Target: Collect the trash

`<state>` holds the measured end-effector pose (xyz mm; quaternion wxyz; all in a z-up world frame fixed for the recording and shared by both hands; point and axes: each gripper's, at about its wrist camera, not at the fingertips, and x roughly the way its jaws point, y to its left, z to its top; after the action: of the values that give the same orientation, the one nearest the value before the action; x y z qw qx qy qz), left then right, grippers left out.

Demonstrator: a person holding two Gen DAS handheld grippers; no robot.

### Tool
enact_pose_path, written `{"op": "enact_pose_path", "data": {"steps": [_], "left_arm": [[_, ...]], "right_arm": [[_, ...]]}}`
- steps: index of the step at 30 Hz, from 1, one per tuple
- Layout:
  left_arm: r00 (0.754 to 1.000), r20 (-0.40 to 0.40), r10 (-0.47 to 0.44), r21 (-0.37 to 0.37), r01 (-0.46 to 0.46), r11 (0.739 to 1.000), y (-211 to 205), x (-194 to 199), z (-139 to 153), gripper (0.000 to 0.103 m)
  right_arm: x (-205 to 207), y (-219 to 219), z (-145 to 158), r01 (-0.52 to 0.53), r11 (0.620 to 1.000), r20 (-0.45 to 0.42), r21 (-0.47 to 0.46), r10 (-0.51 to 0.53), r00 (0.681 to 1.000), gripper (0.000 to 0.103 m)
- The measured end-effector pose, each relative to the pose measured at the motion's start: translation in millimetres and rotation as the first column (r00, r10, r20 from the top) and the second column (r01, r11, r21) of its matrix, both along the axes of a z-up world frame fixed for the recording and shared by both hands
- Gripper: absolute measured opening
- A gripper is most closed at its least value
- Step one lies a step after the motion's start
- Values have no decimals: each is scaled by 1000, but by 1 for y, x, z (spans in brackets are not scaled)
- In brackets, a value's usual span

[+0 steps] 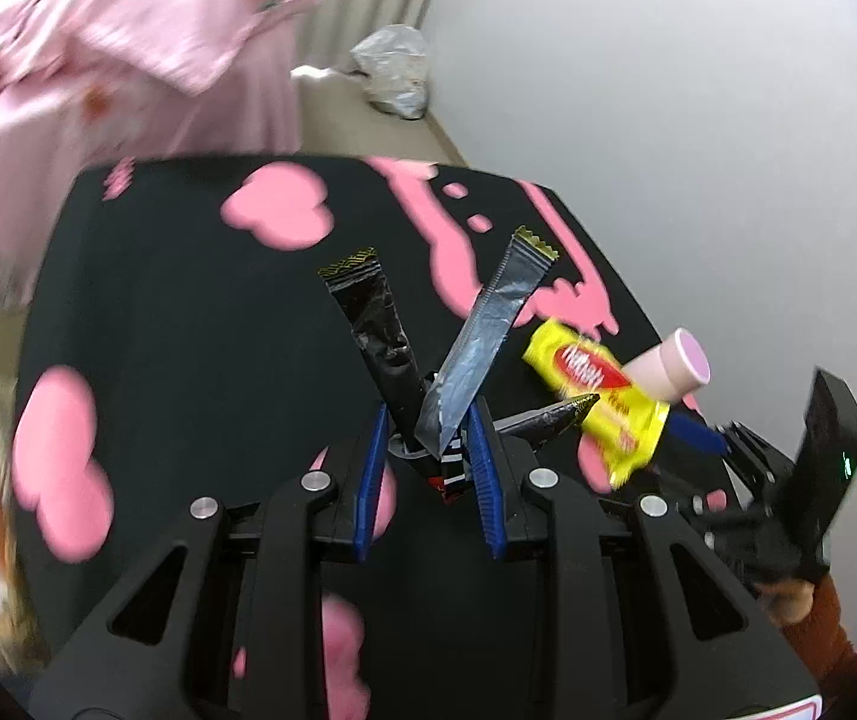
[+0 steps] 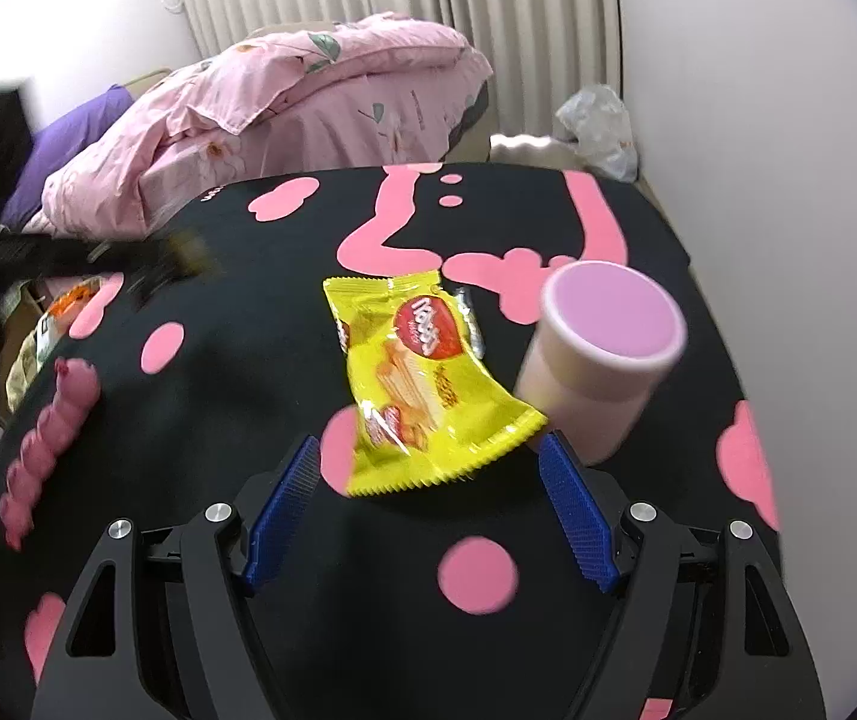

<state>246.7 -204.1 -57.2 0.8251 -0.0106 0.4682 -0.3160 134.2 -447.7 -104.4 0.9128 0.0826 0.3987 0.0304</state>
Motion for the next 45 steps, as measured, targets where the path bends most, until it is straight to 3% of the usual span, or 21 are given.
{"op": "enact_pose_path", "data": {"steps": [4, 6, 10, 12, 13, 15, 21, 22, 25, 28, 31, 35, 39, 45], "left_arm": [[998, 11, 61, -12, -61, 998, 35, -21, -5, 26], [996, 11, 89, -34, -88, 995, 48, -30, -7, 26], [994, 16, 104, -84, -102, 991, 59, -45, -9, 26], [995, 37, 97, -91, -93, 991, 59, -50, -8, 26], [994, 54, 95, -83, -90, 992, 58, -53, -7, 26], [992, 81, 97, -68, -91, 993, 56, -56, -7, 26], [992, 67, 103, -78, -98, 992, 67, -57, -12, 28], [993, 65, 103, -76, -98, 992, 70, -57, -13, 32], [992, 64, 107, -75, -102, 992, 74, -56, -16, 41], [995, 57, 81, -83, -76, 994, 70, -58, -19, 49], [996, 87, 14, -46, -10, 999, 53, -64, -18, 61], [992, 128, -20, 78, 10, 997, 26, -62, -19, 62], [991, 133, -32, 151, 12, 988, 9, -49, -20, 62], [992, 128, 12, 134, -29, 991, 23, -48, -13, 62]], "right_arm": [[0, 24, 6, -158, 980, -4, 122, 160, 987, 72], [-7, 36, 11, -193, 976, 3, 96, 194, 981, 72], [-22, 42, 21, -42, 997, 34, -69, 45, 998, 72], [-25, 40, 24, 45, 998, 62, -50, -42, 997, 72], [-22, 37, 24, 79, 997, 57, 6, -80, 995, 72], [-14, 36, 22, 99, 994, 51, 44, -101, 994, 72], [38, 51, 7, 124, 992, -9, 5, -124, 992, 72], [40, 51, 6, 122, 993, -23, -5, -122, 992, 71], [37, 52, -4, 91, 996, -59, -13, -92, 994, 53], [23, 50, -8, 62, 998, -55, -22, -63, 996, 41], [6, 46, -7, 39, 998, -54, -46, -41, 998, 39], [-21, 34, -4, 23, 1000, -48, -1, -23, 999, 39], [-49, 30, 2, 1, 1000, -26, 10, 0, 1000, 39], [-71, 20, 0, 0, 1000, -7, 17, 0, 1000, 39]]}}
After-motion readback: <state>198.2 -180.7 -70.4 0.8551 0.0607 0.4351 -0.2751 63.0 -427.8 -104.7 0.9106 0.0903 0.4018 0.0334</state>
